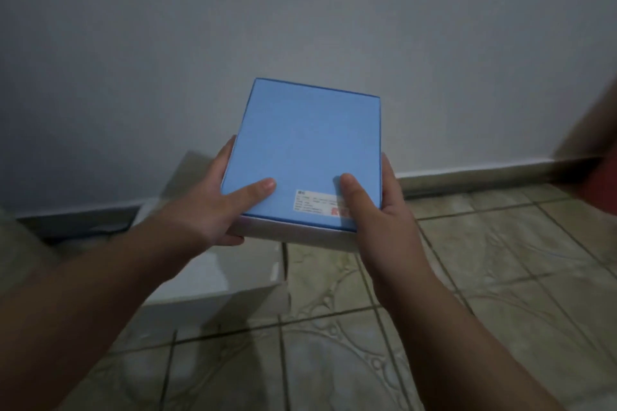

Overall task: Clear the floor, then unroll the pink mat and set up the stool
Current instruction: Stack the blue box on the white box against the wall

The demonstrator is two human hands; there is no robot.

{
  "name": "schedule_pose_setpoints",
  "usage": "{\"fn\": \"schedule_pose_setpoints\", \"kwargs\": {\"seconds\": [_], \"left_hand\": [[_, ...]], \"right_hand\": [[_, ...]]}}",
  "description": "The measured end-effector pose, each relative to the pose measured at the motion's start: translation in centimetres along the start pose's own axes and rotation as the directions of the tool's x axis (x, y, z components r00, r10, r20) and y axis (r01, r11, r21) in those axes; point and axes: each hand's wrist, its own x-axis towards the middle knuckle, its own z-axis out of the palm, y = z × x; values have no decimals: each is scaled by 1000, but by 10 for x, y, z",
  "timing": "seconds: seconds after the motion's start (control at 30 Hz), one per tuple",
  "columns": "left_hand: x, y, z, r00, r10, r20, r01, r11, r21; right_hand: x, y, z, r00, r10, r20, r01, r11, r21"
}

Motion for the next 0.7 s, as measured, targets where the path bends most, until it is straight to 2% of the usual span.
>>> {"fn": "schedule_pose_setpoints", "kwargs": {"seconds": [0.13,0.33,0.5,0.7], "left_hand": [[3,-32,-49,991,-68,-118,60,996,-67],[11,-82,-86,967,-196,-161,173,973,-151],[18,-127,-86,937,-312,-159,283,942,-179],[30,-156,-83,927,-334,-171,309,938,-157]], "right_hand": [[10,13,62,986,41,163,-36,999,-35],[7,47,110,951,116,286,-87,990,-111],[9,77,121,922,187,340,-110,966,-232],[12,98,128,907,245,344,-145,946,-291]]}}
